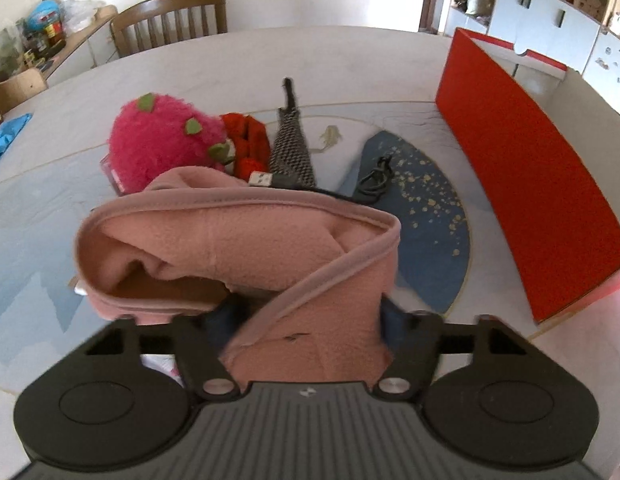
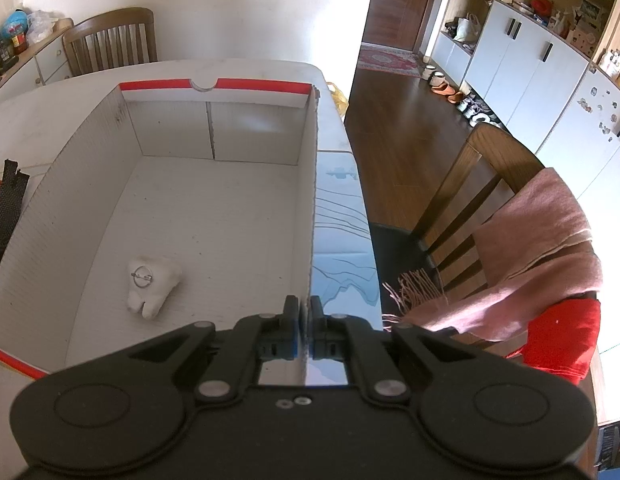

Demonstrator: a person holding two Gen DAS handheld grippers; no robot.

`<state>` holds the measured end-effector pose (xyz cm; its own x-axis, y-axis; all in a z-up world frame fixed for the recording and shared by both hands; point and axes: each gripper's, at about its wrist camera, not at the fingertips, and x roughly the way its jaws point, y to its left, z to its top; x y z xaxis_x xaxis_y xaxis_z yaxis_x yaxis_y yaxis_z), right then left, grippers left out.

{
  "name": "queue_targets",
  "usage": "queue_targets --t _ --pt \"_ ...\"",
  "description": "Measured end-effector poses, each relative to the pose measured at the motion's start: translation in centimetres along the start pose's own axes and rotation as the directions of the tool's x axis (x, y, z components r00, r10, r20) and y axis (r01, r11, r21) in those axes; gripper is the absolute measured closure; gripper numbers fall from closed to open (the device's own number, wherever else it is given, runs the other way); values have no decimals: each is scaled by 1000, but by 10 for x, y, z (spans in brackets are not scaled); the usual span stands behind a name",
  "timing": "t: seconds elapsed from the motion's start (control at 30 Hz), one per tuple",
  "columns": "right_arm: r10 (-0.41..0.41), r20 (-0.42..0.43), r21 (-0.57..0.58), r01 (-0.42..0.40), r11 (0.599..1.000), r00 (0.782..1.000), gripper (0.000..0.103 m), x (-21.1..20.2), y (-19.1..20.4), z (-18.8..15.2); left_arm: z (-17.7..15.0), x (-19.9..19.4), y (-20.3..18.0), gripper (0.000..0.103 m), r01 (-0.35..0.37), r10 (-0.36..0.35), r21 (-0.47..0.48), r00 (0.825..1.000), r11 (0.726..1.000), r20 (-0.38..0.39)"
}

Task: Organize objects
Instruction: 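Return the left tool to the table and grasp the pink fleece, then carry the pink fleece with the left gripper into the box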

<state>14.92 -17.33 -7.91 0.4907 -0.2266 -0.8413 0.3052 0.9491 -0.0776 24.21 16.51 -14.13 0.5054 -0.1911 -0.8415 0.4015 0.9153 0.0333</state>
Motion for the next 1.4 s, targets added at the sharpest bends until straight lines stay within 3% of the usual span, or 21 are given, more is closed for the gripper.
queue_targets --t 0.03,0.23,0.63,0.87,1.13,1.4 --pt "0 1 -1 0 1000 1000 99 0 0 0 -1 -2 3 52 1 -1 -8 1000 1000 3" --pt "7 1 -3 -7 1000 1000 99 0 -1 0 1 -28 18 63 41 -41 -56 999 998 12" --pt "20 -1 -3 -20 1000 1000 100 3 -1 -1 22 -95 36 67 149 -142 -68 984 987 105" --pt "32 -4 -5 -32 999 999 100 5 -2 1 45 -123 31 67 210 -202 -33 965 977 170" --pt "41 -1 -17 -41 999 999 101 6 -4 -1 76 -134 1 67 234 -244 70 947 970 207" --pt "46 -1 -26 -46 999 999 100 4 -4 0 104 -120 -62 67 287 -329 215 924 933 193"
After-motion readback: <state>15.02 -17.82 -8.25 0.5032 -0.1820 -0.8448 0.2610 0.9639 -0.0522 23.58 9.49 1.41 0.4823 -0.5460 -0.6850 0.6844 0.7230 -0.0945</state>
